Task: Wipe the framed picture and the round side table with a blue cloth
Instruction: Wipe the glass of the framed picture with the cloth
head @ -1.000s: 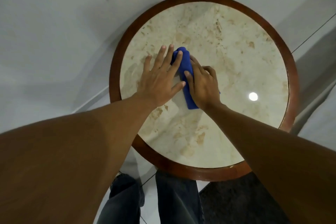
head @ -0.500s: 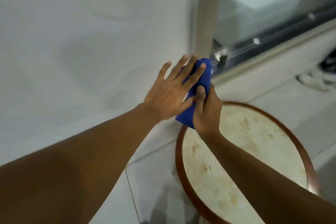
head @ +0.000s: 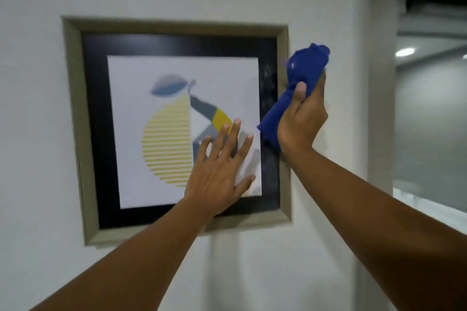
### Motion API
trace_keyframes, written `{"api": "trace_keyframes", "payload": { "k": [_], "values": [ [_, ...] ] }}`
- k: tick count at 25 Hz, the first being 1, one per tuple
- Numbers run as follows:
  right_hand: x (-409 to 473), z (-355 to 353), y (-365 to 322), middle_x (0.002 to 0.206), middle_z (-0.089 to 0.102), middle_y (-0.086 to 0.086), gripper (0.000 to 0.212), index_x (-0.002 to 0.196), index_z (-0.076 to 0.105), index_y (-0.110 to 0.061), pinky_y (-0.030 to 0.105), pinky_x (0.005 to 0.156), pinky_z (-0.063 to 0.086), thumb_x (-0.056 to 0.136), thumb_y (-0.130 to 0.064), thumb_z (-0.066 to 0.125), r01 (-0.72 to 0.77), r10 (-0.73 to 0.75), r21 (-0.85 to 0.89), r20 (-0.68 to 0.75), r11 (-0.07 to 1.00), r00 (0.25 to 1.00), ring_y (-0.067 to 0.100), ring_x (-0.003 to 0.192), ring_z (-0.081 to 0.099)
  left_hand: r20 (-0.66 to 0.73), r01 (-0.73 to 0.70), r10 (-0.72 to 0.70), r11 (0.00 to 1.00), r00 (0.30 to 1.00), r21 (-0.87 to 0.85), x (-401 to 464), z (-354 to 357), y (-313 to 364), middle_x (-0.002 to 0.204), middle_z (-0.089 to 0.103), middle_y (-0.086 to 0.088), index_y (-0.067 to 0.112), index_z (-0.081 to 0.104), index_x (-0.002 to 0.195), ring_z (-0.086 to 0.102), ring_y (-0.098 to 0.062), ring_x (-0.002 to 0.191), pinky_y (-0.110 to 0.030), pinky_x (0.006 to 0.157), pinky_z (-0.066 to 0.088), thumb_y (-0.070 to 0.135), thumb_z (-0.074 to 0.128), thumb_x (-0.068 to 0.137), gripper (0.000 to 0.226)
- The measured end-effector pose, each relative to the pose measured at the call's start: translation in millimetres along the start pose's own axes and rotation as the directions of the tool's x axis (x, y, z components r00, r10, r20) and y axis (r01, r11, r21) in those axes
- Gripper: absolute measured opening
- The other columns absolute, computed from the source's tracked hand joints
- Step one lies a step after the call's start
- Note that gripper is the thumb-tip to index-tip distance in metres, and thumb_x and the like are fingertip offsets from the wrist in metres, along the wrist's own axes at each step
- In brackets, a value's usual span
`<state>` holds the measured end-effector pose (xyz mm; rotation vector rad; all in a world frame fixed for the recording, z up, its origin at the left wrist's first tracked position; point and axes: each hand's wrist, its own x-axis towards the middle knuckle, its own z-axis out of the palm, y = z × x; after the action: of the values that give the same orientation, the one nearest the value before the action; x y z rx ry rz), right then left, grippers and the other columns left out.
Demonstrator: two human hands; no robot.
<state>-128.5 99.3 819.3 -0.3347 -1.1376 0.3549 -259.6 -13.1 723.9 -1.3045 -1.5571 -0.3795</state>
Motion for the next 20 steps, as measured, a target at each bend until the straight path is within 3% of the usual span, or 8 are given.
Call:
{"api": "trace_keyframes", "payload": {
  "k": [1,3,7,9,12,17,20],
  "values": [
    [18,17,-9,0.144,0.056,0.010,0.051,0.156,0.027,-0.009,0.042,0.103,0.045,0.108,-0.028,0.034,0.074,-0.073,-0.074,0.013,0.995,0.997,0.027,0.113,0.064,0.015,0.035,-0.035,0.999,0.999,0.031,3,0,-14,0.171,0.009,-0.015,0.020,0.018,0.162,0.012,-0.034,0.157,-0.058,0.121,0.026,0.062,0.032,0.097,0.079],
    [46,46,-19,0.160,0.036,0.008,0.054,0.157,0.024,-0.011,0.044,0.106,0.038,0.107,-0.027,0.037,0.232,-0.218,-0.216,0.087,0.948,0.972,0.026,0.128,0.055,0.038,0.080,-0.082,0.995,0.996,0.067,7,5,-39,0.170,0.013,-0.016,0.018,0.023,0.161,0.016,-0.037,0.155,-0.058,0.120,0.029,0.063,0.037,0.095,0.081],
    [46,69,-1,0.168,0.011,0.012,0.058,0.159,0.020,-0.017,0.045,0.110,0.036,0.105,-0.021,0.041,0.513,-0.379,-0.481,0.352,0.711,0.856,0.028,0.152,0.024,0.000,0.008,-0.008,0.995,1.000,0.100,5,25,-59,0.169,0.020,-0.014,0.020,0.030,0.159,0.023,-0.037,0.155,-0.055,0.120,0.022,0.065,0.042,0.095,0.080],
    [19,67,24,0.168,0.014,0.010,0.060,0.160,0.018,-0.015,0.044,0.116,0.031,0.105,-0.029,0.039,0.519,-0.380,-0.482,0.360,0.706,0.852,0.028,0.154,0.019,-0.041,0.000,0.004,0.994,0.999,0.106,4,35,-61,0.170,0.018,-0.013,0.021,0.029,0.160,0.018,-0.035,0.157,-0.054,0.123,0.017,0.067,0.039,0.095,0.080],
    [-50,46,67,0.166,0.021,0.006,0.064,0.161,0.010,-0.017,0.045,0.119,0.030,0.104,-0.039,0.033,0.463,-0.341,-0.415,0.335,0.783,0.878,0.027,0.152,0.025,-0.104,-0.007,0.019,0.994,0.994,0.112,5,44,-61,0.171,0.018,-0.013,0.021,0.027,0.160,0.015,-0.035,0.158,-0.054,0.125,0.015,0.069,0.038,0.094,0.083],
    [-149,-7,100,0.154,0.033,0.009,0.063,0.160,-0.003,-0.024,0.056,0.096,0.052,0.106,-0.049,0.016,0.424,-0.288,-0.378,0.367,0.823,0.885,0.040,0.125,0.060,-0.089,-0.014,0.027,0.990,0.996,0.140,4,41,-62,0.170,0.018,-0.016,0.019,0.028,0.160,0.017,-0.036,0.157,-0.056,0.123,0.018,0.068,0.035,0.095,0.082],
    [-93,14,73,0.159,0.034,0.013,0.063,0.159,0.016,-0.013,0.056,0.100,0.051,0.104,-0.037,0.035,0.441,-0.293,-0.335,0.410,0.833,0.864,0.037,0.137,0.048,-0.086,-0.015,0.026,0.991,0.996,0.130,5,43,-61,0.170,0.018,-0.015,0.020,0.027,0.160,0.016,-0.036,0.157,-0.057,0.123,0.019,0.069,0.037,0.094,0.083]
  ]
}}
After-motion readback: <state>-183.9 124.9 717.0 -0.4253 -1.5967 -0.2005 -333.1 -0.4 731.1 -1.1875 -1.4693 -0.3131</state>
